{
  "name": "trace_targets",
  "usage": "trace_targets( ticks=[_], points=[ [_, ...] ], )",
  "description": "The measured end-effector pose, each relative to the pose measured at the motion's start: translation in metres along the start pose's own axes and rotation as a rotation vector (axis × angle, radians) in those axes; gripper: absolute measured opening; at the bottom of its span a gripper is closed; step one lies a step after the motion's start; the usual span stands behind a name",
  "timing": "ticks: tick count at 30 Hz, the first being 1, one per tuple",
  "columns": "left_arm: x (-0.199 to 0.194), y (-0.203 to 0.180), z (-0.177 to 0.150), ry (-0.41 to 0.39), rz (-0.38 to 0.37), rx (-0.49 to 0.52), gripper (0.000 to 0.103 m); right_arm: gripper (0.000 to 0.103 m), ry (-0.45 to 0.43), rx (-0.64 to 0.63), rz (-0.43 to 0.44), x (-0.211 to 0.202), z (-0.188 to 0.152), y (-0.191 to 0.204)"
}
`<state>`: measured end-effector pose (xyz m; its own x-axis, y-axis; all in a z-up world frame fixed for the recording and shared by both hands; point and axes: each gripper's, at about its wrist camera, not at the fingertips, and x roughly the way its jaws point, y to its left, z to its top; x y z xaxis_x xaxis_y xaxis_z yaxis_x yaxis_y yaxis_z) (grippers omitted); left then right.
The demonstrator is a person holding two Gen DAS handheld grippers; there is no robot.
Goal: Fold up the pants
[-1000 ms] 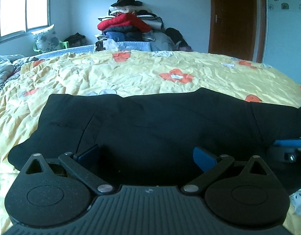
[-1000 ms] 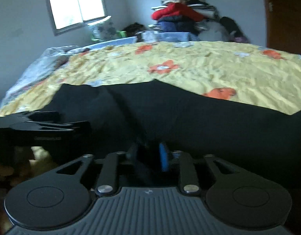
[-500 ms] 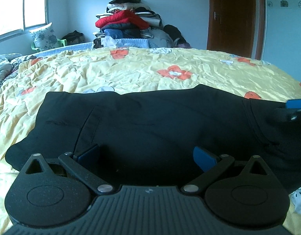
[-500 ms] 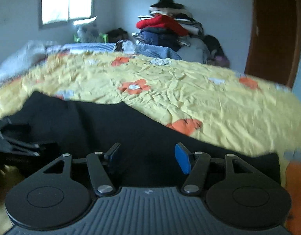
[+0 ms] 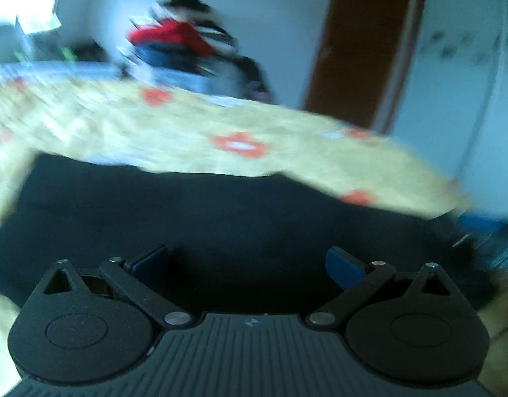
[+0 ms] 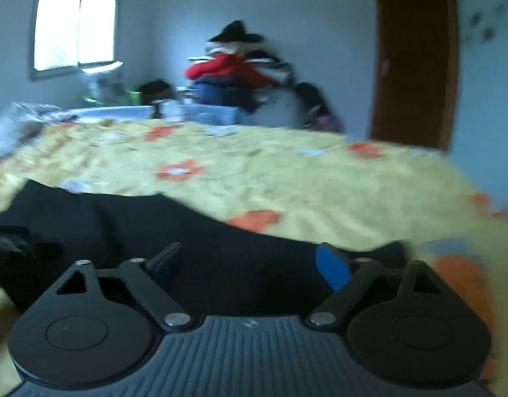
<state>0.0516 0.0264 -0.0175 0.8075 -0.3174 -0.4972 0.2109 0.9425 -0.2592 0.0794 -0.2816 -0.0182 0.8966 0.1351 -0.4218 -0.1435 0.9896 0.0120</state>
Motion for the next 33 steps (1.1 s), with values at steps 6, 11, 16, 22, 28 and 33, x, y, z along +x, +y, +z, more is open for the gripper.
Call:
trace_targets(
  ticks=[6,11,16,22,28,33],
  points=[
    [0.047,-0.022,0.022,0.228,-0.339,-0.164,0.100,0.095,0.034,0.126,-0.030,-0.011,-0.021,-0.040],
    [0.082,-0.024,0.028,0.362,-0.396,-0.255,0.099,0.095,0.024,0.212,0.004,-0.016,-0.035,-0.056],
    [0.096,-0.021,0.030,0.438,-0.494,-0.368,0.099,0.097,0.043,0.223,0.028,-0.012,-0.039,-0.055],
    [0.108,-0.022,0.022,0.491,-0.545,-0.482,0.088,0.099,0.047,0.226,0.034,-0.011,-0.039,-0.053],
    [0.125,-0.029,0.012,0.568,-0.552,-0.522,0.027,0.099,0.056,0.212,0.030,-0.010,-0.038,-0.051],
    [0.113,-0.034,0.010,0.494,-0.460,-0.424,0.006,0.100,0.062,0.205,0.030,-0.009,-0.038,-0.050]
  ],
)
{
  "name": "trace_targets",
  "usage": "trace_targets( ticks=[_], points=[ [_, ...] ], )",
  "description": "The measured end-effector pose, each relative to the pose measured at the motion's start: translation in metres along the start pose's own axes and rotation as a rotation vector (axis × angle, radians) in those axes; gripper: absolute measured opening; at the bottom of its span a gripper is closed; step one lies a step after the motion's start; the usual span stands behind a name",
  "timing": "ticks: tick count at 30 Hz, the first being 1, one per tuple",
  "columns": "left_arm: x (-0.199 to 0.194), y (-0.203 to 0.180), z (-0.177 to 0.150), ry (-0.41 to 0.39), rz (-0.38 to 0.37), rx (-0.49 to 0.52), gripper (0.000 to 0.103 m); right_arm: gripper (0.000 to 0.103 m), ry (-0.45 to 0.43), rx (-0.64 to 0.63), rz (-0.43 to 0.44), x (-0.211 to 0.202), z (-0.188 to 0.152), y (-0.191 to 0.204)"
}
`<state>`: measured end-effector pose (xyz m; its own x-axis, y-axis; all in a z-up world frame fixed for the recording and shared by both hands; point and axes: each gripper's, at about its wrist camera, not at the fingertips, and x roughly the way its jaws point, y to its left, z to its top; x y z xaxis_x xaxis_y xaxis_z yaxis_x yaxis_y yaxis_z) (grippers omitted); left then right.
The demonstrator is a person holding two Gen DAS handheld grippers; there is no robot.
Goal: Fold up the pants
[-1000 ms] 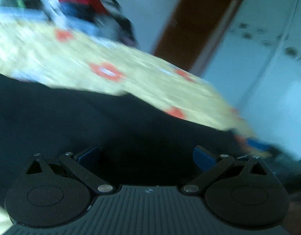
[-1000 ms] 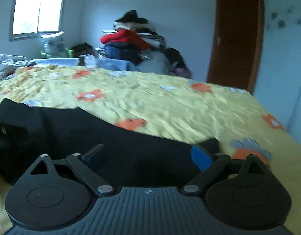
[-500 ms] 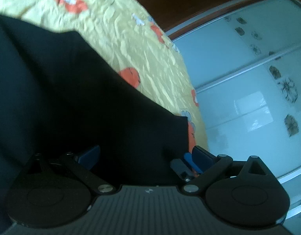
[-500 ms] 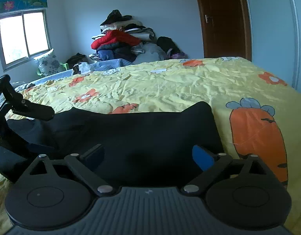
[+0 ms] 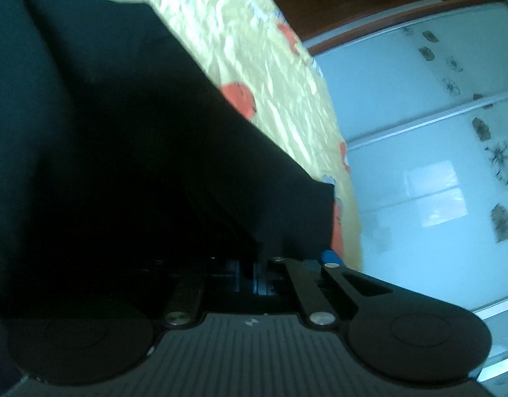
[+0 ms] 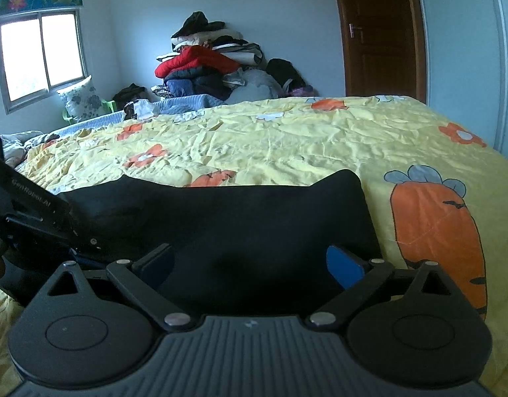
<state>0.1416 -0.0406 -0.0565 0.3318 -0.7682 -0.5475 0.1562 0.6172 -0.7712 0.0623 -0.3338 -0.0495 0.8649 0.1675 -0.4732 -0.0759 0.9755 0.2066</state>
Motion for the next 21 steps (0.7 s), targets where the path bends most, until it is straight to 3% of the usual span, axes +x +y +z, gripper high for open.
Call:
trace_targets(
  ticks=[7,16,21],
  points=[
    [-0.034,-0.019,-0.029,-0.152,0.096,0.159,0.006,0.100,0.008,0.003,0.011,0.001,0.000,0.000],
    [-0.032,-0.014,-0.031,-0.132,0.114,0.153,0.011,0.100,0.014,-0.007,0.024,0.005,0.025,-0.013],
    [-0.033,-0.016,-0.033,-0.137,0.124,0.155,0.013,0.100,0.071,0.001,0.157,0.034,0.051,-0.022]
  ],
)
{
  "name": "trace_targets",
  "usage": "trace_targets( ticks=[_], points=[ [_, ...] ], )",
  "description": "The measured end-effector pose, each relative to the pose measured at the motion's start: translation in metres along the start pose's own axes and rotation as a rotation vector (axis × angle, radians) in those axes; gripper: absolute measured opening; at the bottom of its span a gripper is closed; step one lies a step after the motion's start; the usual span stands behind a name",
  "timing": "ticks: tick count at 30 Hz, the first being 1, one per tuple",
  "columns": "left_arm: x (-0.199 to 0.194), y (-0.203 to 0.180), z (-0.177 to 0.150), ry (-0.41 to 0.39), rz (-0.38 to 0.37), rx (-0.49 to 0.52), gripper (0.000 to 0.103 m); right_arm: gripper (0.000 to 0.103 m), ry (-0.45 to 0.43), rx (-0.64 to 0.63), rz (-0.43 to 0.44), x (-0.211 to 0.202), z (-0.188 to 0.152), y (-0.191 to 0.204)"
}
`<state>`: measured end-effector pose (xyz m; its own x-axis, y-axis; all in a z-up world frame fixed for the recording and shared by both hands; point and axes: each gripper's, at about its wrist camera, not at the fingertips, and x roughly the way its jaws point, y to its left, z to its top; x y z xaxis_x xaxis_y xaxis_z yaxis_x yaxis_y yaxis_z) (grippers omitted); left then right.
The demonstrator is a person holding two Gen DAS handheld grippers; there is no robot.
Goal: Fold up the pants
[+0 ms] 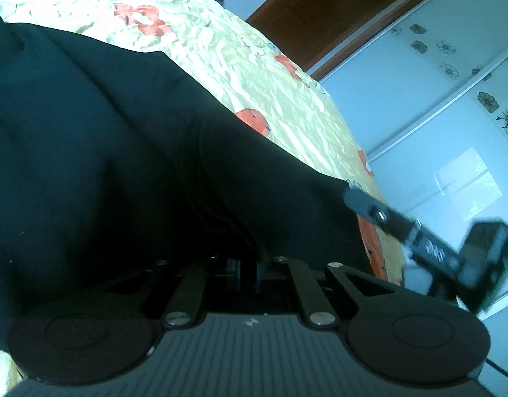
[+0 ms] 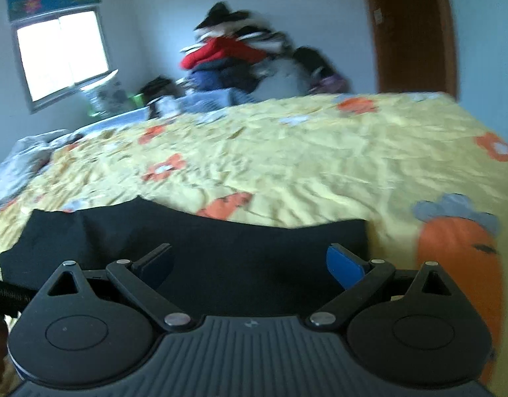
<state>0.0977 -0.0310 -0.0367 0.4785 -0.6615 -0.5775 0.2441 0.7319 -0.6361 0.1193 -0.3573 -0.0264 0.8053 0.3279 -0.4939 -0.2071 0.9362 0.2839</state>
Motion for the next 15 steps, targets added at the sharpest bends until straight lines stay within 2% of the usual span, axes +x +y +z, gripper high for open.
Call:
trace_targets(
  ticks=[3,4,5,8,10,11,13,15],
  points=[
    [-0.001,0.000,-0.002,0.001,0.005,0.007,0.013,0.101,0.097,0.049,-0.029,0.031,0.004,-0.015],
    [0.000,-0.001,-0.002,0.004,0.006,0.009,0.014,0.101,0.094,0.043,-0.029,0.035,0.003,-0.018],
    [0.001,-0.002,-0.001,0.005,0.008,0.011,0.019,0.101,0.084,0.027,-0.039,0.033,0.003,-0.016],
    [0.000,-0.001,0.004,0.016,-0.002,-0.006,0.020,0.101,0.077,-0.001,-0.103,0.021,0.001,0.000],
    [-0.003,0.001,0.006,0.014,-0.009,-0.013,0.020,0.101,0.067,-0.040,-0.101,0.010,-0.005,0.012],
    [-0.006,0.000,0.007,0.005,-0.004,-0.008,0.023,0.101,0.072,-0.062,-0.089,0.006,-0.009,0.019],
    [-0.014,-0.003,0.007,-0.028,0.037,0.029,0.036,0.101,0.120,-0.128,-0.075,0.006,-0.021,0.032],
    [-0.027,-0.005,0.007,-0.080,0.098,0.075,0.059,0.103,0.163,-0.213,-0.108,0.013,-0.033,0.040]
  ],
)
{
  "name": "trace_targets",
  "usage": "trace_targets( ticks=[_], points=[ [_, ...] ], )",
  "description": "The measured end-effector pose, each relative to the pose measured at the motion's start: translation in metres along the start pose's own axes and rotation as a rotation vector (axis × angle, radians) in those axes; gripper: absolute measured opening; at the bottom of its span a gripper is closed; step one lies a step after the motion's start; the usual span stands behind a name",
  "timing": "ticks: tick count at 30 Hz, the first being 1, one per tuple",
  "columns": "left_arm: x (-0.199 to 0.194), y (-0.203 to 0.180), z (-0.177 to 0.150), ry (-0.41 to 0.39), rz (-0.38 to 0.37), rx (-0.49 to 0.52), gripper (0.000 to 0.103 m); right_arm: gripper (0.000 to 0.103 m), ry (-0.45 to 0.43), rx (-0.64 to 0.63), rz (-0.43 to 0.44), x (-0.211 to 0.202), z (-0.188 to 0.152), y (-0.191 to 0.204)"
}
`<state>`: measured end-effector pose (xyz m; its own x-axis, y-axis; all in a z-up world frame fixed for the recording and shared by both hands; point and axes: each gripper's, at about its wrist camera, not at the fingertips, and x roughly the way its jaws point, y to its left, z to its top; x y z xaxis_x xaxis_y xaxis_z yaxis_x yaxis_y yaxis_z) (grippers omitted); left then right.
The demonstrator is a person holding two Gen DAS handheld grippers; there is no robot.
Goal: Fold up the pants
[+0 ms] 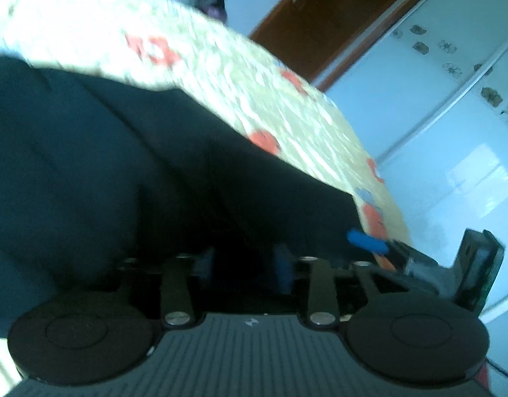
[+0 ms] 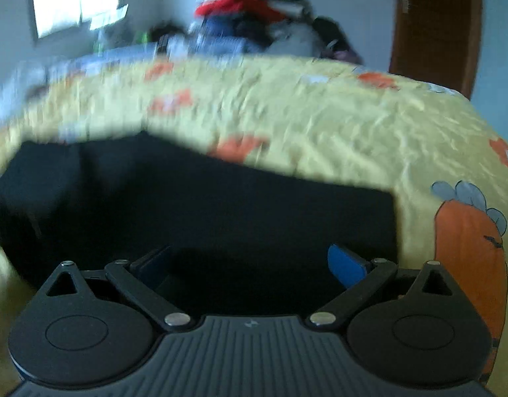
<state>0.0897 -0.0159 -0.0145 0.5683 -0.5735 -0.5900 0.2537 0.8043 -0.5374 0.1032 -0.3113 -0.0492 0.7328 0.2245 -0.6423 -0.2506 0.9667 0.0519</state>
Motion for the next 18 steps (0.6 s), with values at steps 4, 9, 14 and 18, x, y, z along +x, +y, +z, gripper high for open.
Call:
trace_targets(
  ticks=[4,9,14,18],
  points=[
    [-0.029,0.007,0.001,-0.114,0.175,0.095,0.074,0.103,-0.041,0.047,-0.032,-0.010,0.005,0.009],
    [-0.048,0.030,0.001,-0.184,0.488,0.201,0.080,0.103,-0.074,-0.030,0.058,-0.012,0.015,0.047],
    [-0.056,0.050,-0.007,-0.143,0.643,0.287,0.092,0.103,-0.022,-0.174,0.046,0.006,0.010,0.088],
    [-0.066,0.051,-0.013,-0.176,0.656,0.329,0.092,0.103,-0.038,-0.170,0.026,-0.002,0.014,0.091]
  ],
)
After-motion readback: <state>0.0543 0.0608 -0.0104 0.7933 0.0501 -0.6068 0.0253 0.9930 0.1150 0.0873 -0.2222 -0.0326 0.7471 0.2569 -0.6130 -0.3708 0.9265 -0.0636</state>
